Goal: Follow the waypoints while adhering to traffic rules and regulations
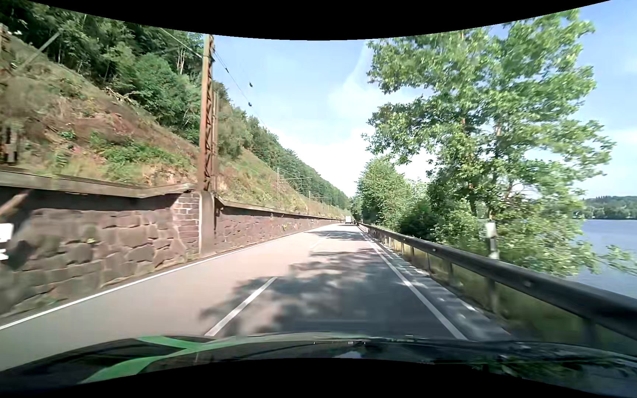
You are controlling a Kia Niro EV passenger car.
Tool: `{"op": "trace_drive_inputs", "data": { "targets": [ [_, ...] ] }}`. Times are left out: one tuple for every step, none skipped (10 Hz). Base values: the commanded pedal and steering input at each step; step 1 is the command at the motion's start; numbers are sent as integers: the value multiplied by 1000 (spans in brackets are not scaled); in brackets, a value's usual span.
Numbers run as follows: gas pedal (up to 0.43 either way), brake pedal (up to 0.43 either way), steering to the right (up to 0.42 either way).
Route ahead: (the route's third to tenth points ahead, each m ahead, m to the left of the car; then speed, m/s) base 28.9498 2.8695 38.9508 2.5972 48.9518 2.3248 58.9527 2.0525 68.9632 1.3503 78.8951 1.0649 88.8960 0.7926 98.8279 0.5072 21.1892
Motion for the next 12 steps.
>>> {"op": "trace_drive_inputs", "data": {
  "targets": [
    [240,0,12],
    [248,0,10],
    [260,0,8],
    [260,0,8],
    [248,0,7],
    [240,0,7],
    [197,0,6],
    [189,0,3],
    [189,0,0],
    [189,0,0],
    [209,0,0],
    [228,0,0]
  ]
}}
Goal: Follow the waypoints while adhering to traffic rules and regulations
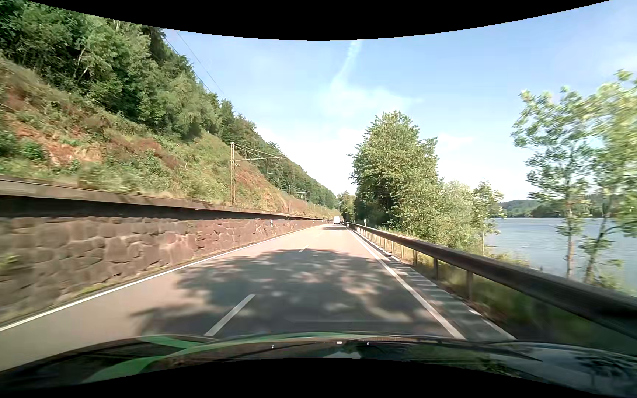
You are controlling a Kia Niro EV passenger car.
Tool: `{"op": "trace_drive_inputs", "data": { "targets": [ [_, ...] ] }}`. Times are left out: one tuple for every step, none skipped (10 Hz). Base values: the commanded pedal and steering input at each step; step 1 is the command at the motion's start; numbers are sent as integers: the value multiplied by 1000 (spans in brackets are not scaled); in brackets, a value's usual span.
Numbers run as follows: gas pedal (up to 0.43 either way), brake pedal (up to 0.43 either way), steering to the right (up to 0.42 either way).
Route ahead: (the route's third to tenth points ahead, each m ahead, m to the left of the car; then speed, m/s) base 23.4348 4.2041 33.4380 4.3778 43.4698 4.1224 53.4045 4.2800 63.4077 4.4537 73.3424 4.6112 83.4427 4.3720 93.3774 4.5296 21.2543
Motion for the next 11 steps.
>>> {"op": "trace_drive_inputs", "data": {
  "targets": [
    [248,0,-1],
    [260,0,-1],
    [268,0,-3],
    [268,0,-5],
    [268,0,-5],
    [268,0,-6],
    [260,0,-5],
    [220,0,-5],
    [197,0,-5],
    [189,0,-5],
    [177,0,-5]
  ]
}}
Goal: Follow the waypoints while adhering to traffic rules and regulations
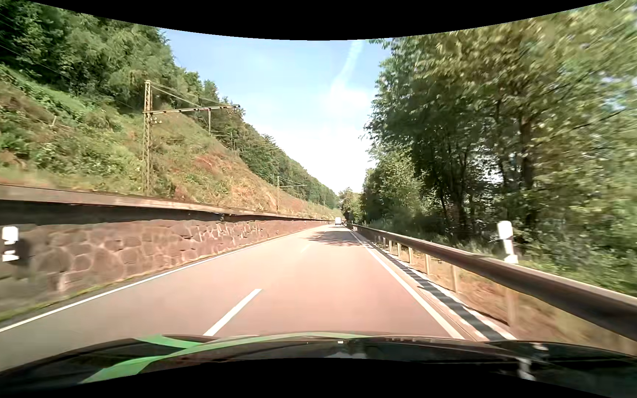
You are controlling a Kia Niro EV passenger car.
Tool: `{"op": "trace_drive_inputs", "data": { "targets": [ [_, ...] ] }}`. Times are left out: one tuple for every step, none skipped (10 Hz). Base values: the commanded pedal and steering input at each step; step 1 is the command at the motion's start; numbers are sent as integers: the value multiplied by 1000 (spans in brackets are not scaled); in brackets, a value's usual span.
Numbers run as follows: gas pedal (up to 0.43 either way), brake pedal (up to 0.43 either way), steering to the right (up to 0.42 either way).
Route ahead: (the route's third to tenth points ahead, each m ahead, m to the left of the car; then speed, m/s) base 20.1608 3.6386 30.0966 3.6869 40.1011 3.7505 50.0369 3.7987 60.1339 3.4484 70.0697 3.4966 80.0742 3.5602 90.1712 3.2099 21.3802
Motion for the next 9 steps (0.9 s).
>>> {"op": "trace_drive_inputs", "data": {
  "targets": [
    [177,0,-4],
    [177,0,-3],
    [177,0,-3],
    [177,0,-3],
    [177,0,-2],
    [177,0,0],
    [177,0,0],
    [197,0,0],
    [220,0,0]
  ]
}}
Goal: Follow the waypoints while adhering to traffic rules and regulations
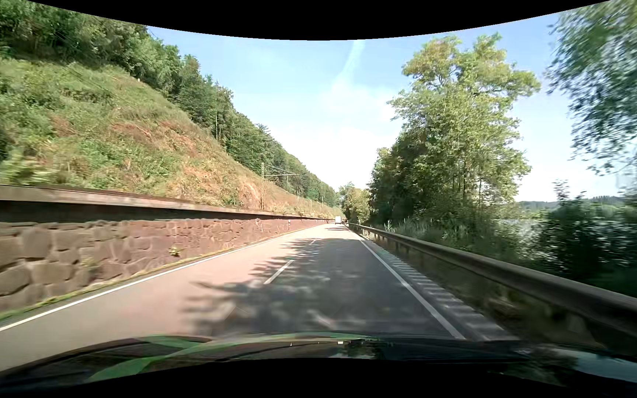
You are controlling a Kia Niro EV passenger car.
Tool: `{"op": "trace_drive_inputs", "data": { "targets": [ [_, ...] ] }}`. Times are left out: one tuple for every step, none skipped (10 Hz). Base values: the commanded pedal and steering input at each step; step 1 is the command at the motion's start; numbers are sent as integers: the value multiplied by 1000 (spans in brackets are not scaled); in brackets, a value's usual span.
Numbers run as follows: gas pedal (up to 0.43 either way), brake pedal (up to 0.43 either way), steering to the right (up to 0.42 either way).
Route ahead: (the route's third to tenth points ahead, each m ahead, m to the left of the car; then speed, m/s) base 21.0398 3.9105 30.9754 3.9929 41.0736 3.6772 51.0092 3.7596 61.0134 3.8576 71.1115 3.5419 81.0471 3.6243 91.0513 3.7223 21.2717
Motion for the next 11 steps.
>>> {"op": "trace_drive_inputs", "data": {
  "targets": [
    [240,0,-1],
    [260,0,-2],
    [268,0,-1],
    [280,0,-2],
    [280,0,-2],
    [280,0,-2],
    [280,0,-2],
    [280,0,-2],
    [287,0,-2],
    [287,0,-2],
    [287,0,-2]
  ]
}}
